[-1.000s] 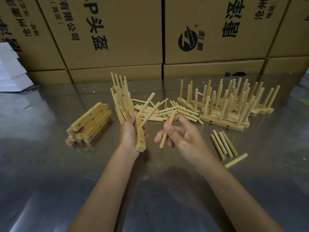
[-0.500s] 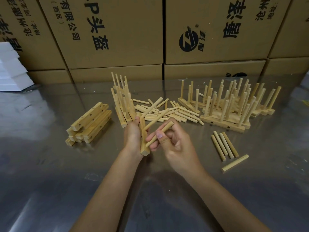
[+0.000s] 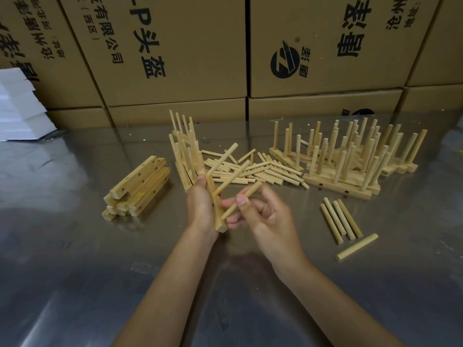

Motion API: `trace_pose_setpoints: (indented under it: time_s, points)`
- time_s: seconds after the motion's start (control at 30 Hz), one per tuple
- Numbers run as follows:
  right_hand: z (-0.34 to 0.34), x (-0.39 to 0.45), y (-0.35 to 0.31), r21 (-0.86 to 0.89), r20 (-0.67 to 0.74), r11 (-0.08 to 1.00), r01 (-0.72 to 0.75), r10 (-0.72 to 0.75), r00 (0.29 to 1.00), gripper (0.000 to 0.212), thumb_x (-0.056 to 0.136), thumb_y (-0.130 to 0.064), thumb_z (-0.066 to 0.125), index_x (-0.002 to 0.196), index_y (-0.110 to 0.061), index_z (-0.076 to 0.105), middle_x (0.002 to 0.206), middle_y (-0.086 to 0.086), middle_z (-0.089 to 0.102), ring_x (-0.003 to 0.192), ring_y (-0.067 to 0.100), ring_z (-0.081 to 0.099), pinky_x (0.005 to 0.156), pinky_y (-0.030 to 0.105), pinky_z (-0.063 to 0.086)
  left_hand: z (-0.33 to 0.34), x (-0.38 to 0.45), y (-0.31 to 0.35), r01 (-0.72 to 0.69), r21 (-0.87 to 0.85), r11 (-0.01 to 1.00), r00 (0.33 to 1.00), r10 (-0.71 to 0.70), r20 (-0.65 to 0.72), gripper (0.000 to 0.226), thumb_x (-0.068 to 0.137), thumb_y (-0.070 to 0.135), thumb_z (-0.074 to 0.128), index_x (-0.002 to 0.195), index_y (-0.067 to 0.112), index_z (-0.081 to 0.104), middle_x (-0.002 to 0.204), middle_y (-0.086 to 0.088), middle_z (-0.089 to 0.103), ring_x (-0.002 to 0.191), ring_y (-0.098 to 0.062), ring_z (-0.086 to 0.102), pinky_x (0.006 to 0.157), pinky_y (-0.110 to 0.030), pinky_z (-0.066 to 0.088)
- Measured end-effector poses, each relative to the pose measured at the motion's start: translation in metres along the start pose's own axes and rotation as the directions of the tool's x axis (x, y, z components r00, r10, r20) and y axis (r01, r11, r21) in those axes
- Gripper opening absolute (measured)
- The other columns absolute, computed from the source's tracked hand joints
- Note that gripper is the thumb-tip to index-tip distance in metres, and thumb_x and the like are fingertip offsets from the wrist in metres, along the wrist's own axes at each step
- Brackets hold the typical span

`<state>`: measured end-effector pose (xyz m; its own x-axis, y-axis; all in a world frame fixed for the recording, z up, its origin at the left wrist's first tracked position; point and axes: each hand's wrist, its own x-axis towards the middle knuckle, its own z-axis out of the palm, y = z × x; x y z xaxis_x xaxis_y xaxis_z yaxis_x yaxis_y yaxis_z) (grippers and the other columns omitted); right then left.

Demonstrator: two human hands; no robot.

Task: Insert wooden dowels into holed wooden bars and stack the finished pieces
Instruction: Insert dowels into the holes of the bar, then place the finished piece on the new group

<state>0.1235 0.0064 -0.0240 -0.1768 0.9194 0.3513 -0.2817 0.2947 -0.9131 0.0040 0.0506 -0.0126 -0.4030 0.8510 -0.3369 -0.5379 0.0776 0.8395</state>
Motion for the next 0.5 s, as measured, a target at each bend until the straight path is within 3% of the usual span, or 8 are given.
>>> trace_pose_setpoints:
  time_s: [0.07, 0.1, 0.17, 0.23, 0.33, 0.5]
  points:
    - [0.001, -0.002, 0.005, -0.157, -0.038, 0.987, -0.039, 0.034, 0.999, 0.022, 0.087, -0.032, 0.073, 0.101, -0.022, 0.06, 0.097, -0.002, 0.071, 0.064, 0.014, 0.06, 0.059, 0.038, 0.055, 0.001, 0.001, 0.002, -0.043, -0.007, 0.999, 0.998, 0.043, -0.044, 0.038, 0.105, 0.04, 0.043, 0.108, 0.011, 0.067, 0.066, -0.004, 0.059, 0.06, -0.018, 0.061, 0.05, -0.027, 0.046]
    - [0.002, -0.003, 0.009, -0.271, -0.051, 0.958, -0.094, 0.083, 0.995, 0.033, 0.077, -0.048, 0.077, 0.099, -0.031, 0.06, 0.097, -0.007, 0.068, 0.064, 0.009, 0.055, 0.056, 0.034, 0.049, 0.001, 0.001, 0.003, -0.072, -0.004, 0.997, 0.994, 0.071, -0.085, 0.036, 0.105, 0.038, 0.044, 0.101, 0.013, 0.068, 0.061, -0.001, 0.058, 0.053, -0.013, 0.057, 0.048, -0.023, 0.046]
    - [0.004, -0.006, 0.016, -0.423, -0.042, 0.888, -0.182, 0.181, 0.983, 0.044, 0.065, -0.064, 0.074, 0.091, -0.031, 0.063, 0.081, -0.013, 0.063, 0.06, 0.001, 0.049, 0.057, 0.026, 0.042, 0.002, 0.001, 0.003, -0.086, -0.014, 0.996, 0.989, 0.084, -0.12, 0.035, 0.104, 0.037, 0.044, 0.09, 0.014, 0.067, 0.053, 0.001, 0.055, 0.042, -0.01, 0.051, 0.04, -0.017, 0.042]
    - [0.006, -0.006, 0.02, -0.457, -0.023, 0.87, -0.184, 0.195, 0.981, 0.037, 0.073, -0.059, 0.073, 0.079, -0.023, 0.068, 0.062, -0.013, 0.059, 0.054, 0.001, 0.049, 0.055, 0.025, 0.042, 0.002, -0.001, 0.001, -0.082, -0.023, 0.996, 0.991, 0.079, -0.11, 0.036, 0.104, 0.037, 0.042, 0.093, 0.014, 0.067, 0.064, -0.002, 0.058, 0.051, -0.013, 0.054, 0.047, -0.022, 0.046]
    - [-0.002, 0.0, 0.018, -0.563, -0.05, 0.816, -0.135, 0.129, 0.99, 0.026, 0.083, -0.044, 0.071, 0.074, -0.019, 0.069, 0.054, -0.012, 0.055, 0.05, 0.002, 0.047, 0.049, 0.022, 0.036, -0.002, -0.002, 0.004, -0.106, 0.008, 0.994, 0.985, 0.106, -0.136, 0.036, 0.103, 0.036, 0.04, 0.107, 0.014, 0.068, 0.084, -0.006, 0.067, 0.082, -0.022, 0.065, 0.075, -0.035, 0.053]
    - [-0.015, 0.003, 0.014, -0.758, -0.009, 0.65, -0.052, 0.069, 0.998, 0.025, 0.086, -0.041, 0.069, 0.076, -0.018, 0.07, 0.069, -0.005, 0.057, 0.065, 0.012, 0.052, 0.056, 0.026, 0.039, -0.017, 0.009, 0.02, -0.183, 0.212, 0.96, 0.949, 0.229, -0.217, 0.023, 0.098, 0.021, 0.044, 0.093, 0.021, 0.067, 0.088, -0.003, 0.071, 0.081, -0.022, 0.068, 0.064, -0.032, 0.053]
